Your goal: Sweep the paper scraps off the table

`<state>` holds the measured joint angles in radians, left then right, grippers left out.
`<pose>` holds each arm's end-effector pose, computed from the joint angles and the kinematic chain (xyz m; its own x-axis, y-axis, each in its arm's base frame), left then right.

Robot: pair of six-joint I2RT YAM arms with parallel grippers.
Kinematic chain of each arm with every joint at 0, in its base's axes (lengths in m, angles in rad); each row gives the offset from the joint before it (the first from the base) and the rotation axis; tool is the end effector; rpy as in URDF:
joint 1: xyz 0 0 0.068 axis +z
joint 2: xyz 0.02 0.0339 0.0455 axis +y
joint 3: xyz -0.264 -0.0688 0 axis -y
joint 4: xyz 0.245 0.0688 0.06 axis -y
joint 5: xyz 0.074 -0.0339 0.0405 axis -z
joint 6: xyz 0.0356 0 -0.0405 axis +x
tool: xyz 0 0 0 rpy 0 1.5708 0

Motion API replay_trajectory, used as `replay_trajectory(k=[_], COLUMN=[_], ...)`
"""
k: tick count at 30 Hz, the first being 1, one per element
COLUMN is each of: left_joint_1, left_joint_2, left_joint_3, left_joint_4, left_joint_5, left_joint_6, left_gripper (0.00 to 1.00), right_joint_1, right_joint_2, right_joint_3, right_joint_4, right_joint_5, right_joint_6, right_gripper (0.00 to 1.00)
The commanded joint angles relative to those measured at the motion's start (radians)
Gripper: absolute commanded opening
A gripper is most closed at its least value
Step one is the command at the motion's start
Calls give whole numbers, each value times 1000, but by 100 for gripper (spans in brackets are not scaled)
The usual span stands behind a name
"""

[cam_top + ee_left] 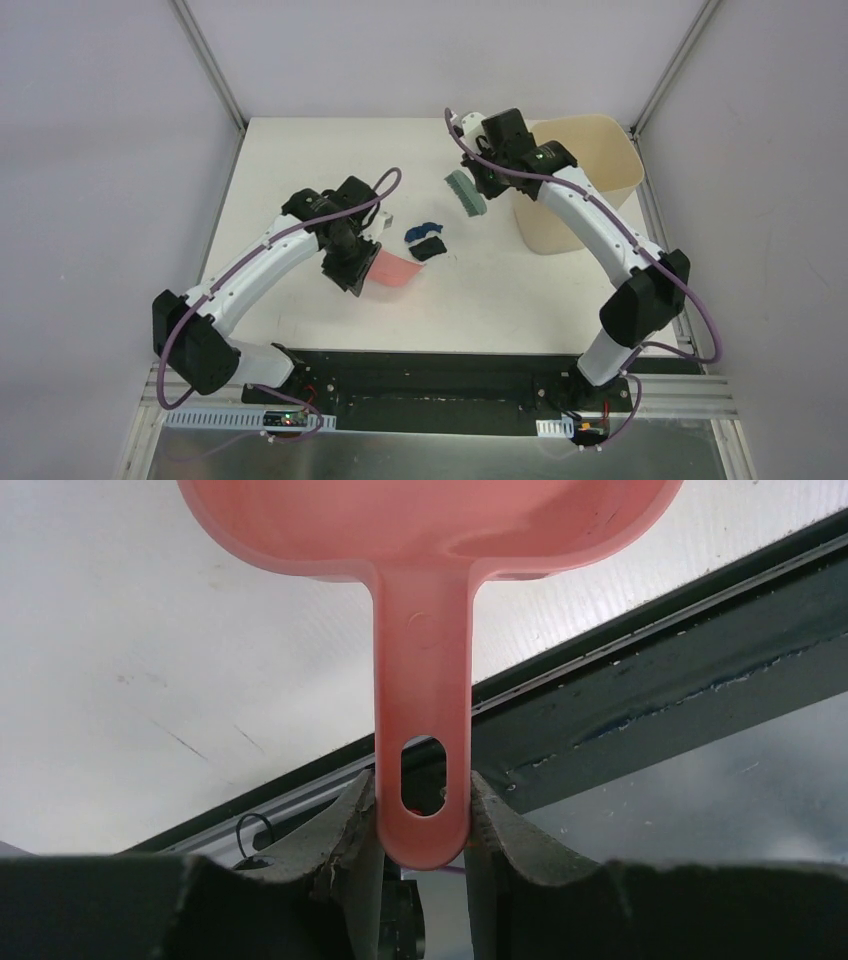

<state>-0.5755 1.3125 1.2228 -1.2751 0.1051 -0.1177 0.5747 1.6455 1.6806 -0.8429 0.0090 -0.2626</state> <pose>0.1862 -0.1252 0.2995 -0.8812 0.4325 -0.1911 0.4590 0.8795 -0.1260 0.3008 0.1944 0.3661 -0.4461 -0.5982 -0.6657 -0.6774 0.7118 -0.1857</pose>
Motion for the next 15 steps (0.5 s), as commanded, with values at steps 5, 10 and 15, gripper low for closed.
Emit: replay_trajectory(k=[5, 10, 15], left_joint_1=[-83, -90, -105], left_joint_2=[142, 175, 182], left_joint_3=[82, 69, 43], left_joint_4=[-42, -24, 0], left_joint_5=[-7, -52, -47], left_joint_6=[48, 44, 38], left_gripper=[0, 0, 0], right_joint_1=[2, 2, 7], right_joint_2=[132, 212, 290], right_joint_3=[124, 197, 247], right_joint_4=[3, -18, -52], right_joint_5=[80, 38, -61], right_joint_6=[-37, -13, 32], right_gripper=[0, 0, 0])
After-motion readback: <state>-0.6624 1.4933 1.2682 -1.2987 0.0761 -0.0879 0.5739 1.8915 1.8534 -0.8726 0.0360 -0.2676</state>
